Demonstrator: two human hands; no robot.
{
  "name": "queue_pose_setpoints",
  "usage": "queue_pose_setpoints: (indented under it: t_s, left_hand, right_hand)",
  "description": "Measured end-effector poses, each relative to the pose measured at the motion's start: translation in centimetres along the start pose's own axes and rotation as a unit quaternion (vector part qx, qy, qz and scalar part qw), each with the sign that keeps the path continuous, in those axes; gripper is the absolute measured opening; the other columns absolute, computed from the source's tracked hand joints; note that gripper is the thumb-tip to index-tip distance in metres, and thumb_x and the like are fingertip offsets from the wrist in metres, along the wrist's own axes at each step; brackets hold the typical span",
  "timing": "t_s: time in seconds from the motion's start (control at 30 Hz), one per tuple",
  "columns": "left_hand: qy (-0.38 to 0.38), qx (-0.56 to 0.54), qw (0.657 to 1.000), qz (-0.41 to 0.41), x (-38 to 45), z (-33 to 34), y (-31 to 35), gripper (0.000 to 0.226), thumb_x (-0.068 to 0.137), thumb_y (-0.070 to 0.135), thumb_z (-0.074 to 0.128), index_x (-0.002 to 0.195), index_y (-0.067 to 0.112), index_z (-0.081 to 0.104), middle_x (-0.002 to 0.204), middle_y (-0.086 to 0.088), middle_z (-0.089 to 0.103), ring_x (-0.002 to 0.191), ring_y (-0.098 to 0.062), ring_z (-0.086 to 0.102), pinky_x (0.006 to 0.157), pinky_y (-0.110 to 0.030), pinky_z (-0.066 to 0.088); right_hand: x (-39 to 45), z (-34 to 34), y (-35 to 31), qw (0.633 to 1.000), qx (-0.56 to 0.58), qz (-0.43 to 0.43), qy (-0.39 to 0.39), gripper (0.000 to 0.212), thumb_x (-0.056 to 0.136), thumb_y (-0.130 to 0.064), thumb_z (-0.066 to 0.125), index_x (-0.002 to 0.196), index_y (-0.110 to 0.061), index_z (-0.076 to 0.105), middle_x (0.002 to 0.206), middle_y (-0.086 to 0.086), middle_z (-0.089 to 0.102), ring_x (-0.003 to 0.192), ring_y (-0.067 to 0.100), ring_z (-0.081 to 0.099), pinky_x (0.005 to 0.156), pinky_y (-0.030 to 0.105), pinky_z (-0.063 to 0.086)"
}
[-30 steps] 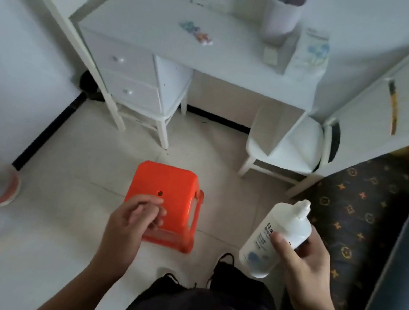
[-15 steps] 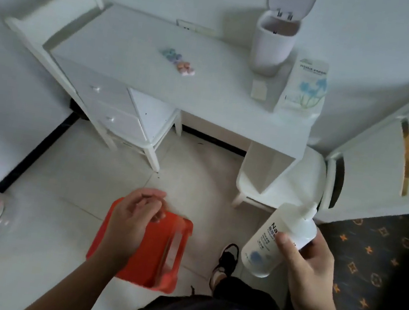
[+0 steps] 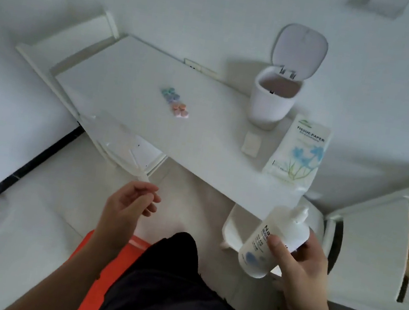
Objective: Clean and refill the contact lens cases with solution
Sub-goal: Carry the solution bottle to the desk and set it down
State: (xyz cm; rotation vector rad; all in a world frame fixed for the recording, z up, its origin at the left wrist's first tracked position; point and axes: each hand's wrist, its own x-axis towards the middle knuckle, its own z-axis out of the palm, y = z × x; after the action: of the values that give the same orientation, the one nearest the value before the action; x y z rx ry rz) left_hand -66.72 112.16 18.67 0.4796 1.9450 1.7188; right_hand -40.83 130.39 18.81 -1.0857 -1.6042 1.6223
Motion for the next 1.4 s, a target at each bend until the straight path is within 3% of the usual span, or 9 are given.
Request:
queue_pose_setpoints:
  t_s: [0.23, 0.43, 0.57, 0.77, 0.87, 1.0, 1.17, 1.23, 1.4]
  left_hand:
    - [-0.003, 0.013, 1.000, 0.024, 9.2, 2.1, 1.3, 0.020, 0.097, -0.005, 0.054, 0.098, 0.005, 0.070, 0.086, -0.015, 0.072, 0.070, -0.020, 0.065, 0.068, -0.031, 0.055]
    - [-0.067, 0.041, 0.997, 0.025, 20.0, 1.8, 1.9, 0.025, 0.096, -0.003, 0.055, 0.095, 0.014, 0.072, 0.086, -0.007, 0.075, 0.072, -0.018, 0.067, 0.070, -0.028, 0.056]
    - [-0.119, 0.070, 0.990, 0.034, 28.9, 0.1, 2.4, 0.023, 0.094, -0.007, 0.057, 0.094, 0.011, 0.072, 0.083, -0.004, 0.075, 0.069, -0.014, 0.067, 0.065, -0.020, 0.055]
    - [-0.234, 0.105, 0.966, 0.022, 39.3, -2.2, 4.4, 0.012, 0.077, 0.033, 0.065, 0.087, 0.032, 0.073, 0.087, 0.002, 0.076, 0.075, -0.013, 0.070, 0.071, -0.024, 0.056]
    - [-0.289, 0.132, 0.948, 0.028, 42.1, -1.7, 4.6, 0.020, 0.076, 0.041, 0.067, 0.095, 0.035, 0.072, 0.093, 0.005, 0.076, 0.085, -0.016, 0.071, 0.081, -0.035, 0.055]
    - [-0.386, 0.191, 0.899, 0.084, 43.3, 0.6, 4.7, 0.030, 0.081, 0.046, 0.066, 0.111, 0.046, 0.065, 0.109, 0.018, 0.072, 0.100, -0.006, 0.068, 0.082, -0.021, 0.051]
    - [-0.489, 0.226, 0.838, 0.085, 43.1, 3.6, 4.0, 0.082, 0.070, 0.065, 0.079, 0.141, 0.053, 0.039, 0.135, 0.028, 0.054, 0.127, 0.001, 0.053, 0.101, -0.030, 0.050]
    - [-0.501, 0.202, 0.838, 0.081, 42.5, 4.7, 3.5, 0.092, 0.067, 0.061, 0.084, 0.143, 0.054, 0.034, 0.132, 0.025, 0.057, 0.120, -0.001, 0.058, 0.092, -0.030, 0.057]
    - [-0.426, 0.163, 0.879, 0.138, 42.7, 6.4, 1.2, 0.074, 0.064, 0.040, 0.089, 0.128, 0.051, 0.053, 0.111, 0.020, 0.070, 0.097, -0.005, 0.070, 0.067, -0.017, 0.057]
  right_hand:
    - [6.7, 1.4, -1.2, 0.999, -0.008, -0.030, 0.029, 0.044, 0.061, -0.052, 0.078, 0.104, -0.048, 0.068, 0.103, -0.014, 0.075, 0.092, 0.004, 0.071, 0.072, 0.023, 0.054]
    - [12.7, 5.7, -1.4, 0.997, 0.002, -0.018, 0.070, 0.050, 0.059, -0.051, 0.082, 0.106, -0.038, 0.070, 0.103, -0.005, 0.075, 0.096, 0.015, 0.072, 0.082, 0.042, 0.058]
    - [17.8, 10.9, -1.6, 0.992, 0.008, -0.016, 0.127, 0.050, 0.060, -0.047, 0.083, 0.106, -0.033, 0.071, 0.102, -0.003, 0.075, 0.094, 0.014, 0.071, 0.081, 0.037, 0.056]
    - [23.8, 18.0, -4.0, 0.981, 0.042, -0.024, 0.185, 0.041, 0.066, -0.038, 0.083, 0.105, -0.033, 0.070, 0.099, -0.003, 0.075, 0.091, 0.012, 0.072, 0.070, 0.022, 0.058]
    - [26.0, 20.5, -4.9, 0.982, 0.058, -0.021, 0.177, 0.048, 0.066, -0.039, 0.083, 0.108, -0.022, 0.067, 0.099, 0.005, 0.072, 0.092, 0.019, 0.070, 0.077, 0.035, 0.058]
    - [28.7, 23.3, -5.6, 0.989, 0.079, -0.015, 0.128, 0.043, 0.069, -0.035, 0.082, 0.108, -0.021, 0.068, 0.097, 0.006, 0.071, 0.091, 0.016, 0.069, 0.074, 0.029, 0.056]
    - [31.5, 25.9, -6.1, 0.987, 0.132, -0.021, 0.086, 0.040, 0.074, -0.033, 0.082, 0.110, -0.021, 0.069, 0.098, 0.003, 0.073, 0.094, 0.015, 0.071, 0.075, 0.025, 0.056]
    - [32.3, 26.3, -6.0, 0.982, 0.172, -0.035, 0.066, 0.045, 0.076, -0.037, 0.083, 0.114, -0.018, 0.067, 0.101, 0.006, 0.071, 0.097, 0.019, 0.069, 0.077, 0.029, 0.056]
    - [33.9, 24.9, -3.7, 0.983, 0.173, -0.061, 0.009, 0.054, 0.079, -0.044, 0.081, 0.121, -0.017, 0.061, 0.110, 0.009, 0.070, 0.105, 0.025, 0.069, 0.080, 0.031, 0.057]
